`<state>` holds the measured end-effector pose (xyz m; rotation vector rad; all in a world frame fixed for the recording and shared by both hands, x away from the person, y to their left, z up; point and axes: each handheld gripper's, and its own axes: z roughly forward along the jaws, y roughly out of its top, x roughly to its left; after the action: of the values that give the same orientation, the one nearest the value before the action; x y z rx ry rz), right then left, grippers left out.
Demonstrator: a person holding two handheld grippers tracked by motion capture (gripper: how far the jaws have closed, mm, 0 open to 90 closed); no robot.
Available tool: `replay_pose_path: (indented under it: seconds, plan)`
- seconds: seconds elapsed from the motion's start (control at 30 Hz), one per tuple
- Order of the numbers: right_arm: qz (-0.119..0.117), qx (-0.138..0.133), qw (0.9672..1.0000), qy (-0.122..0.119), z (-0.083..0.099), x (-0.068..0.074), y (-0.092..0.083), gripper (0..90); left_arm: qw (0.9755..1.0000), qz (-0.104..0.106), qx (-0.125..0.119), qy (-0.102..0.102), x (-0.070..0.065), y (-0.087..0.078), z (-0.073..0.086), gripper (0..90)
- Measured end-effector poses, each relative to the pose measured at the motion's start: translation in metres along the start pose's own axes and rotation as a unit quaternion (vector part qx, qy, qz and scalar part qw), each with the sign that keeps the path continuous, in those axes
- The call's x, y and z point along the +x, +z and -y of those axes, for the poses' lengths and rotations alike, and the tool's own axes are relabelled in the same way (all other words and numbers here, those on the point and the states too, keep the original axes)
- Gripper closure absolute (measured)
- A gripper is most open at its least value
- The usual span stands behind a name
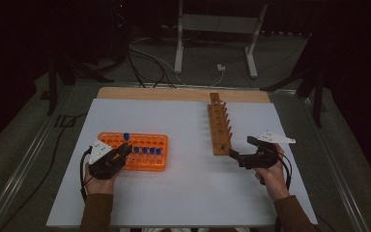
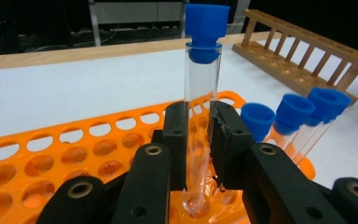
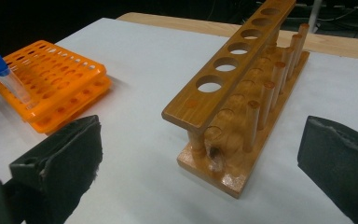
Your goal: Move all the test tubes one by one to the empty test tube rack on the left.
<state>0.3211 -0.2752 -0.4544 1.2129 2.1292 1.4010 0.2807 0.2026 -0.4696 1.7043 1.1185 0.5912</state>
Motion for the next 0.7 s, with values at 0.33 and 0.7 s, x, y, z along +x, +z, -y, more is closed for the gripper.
replay_pose_path:
  seconds: [0.33,0.7]
  plan:
    - [-0.004,0.006,0.9999,0.012,0.006,-0.005,0.002,0.0,0.9991,-0.004,0.041,0.013,-0.005,0.002,0.010,78.2]
    - [-0.002,0.005,1.0000,0.008,0.006,-0.005,0.001,0.0,0.9969,-0.014,0.071,0.031,-0.009,0.002,0.014,78.3]
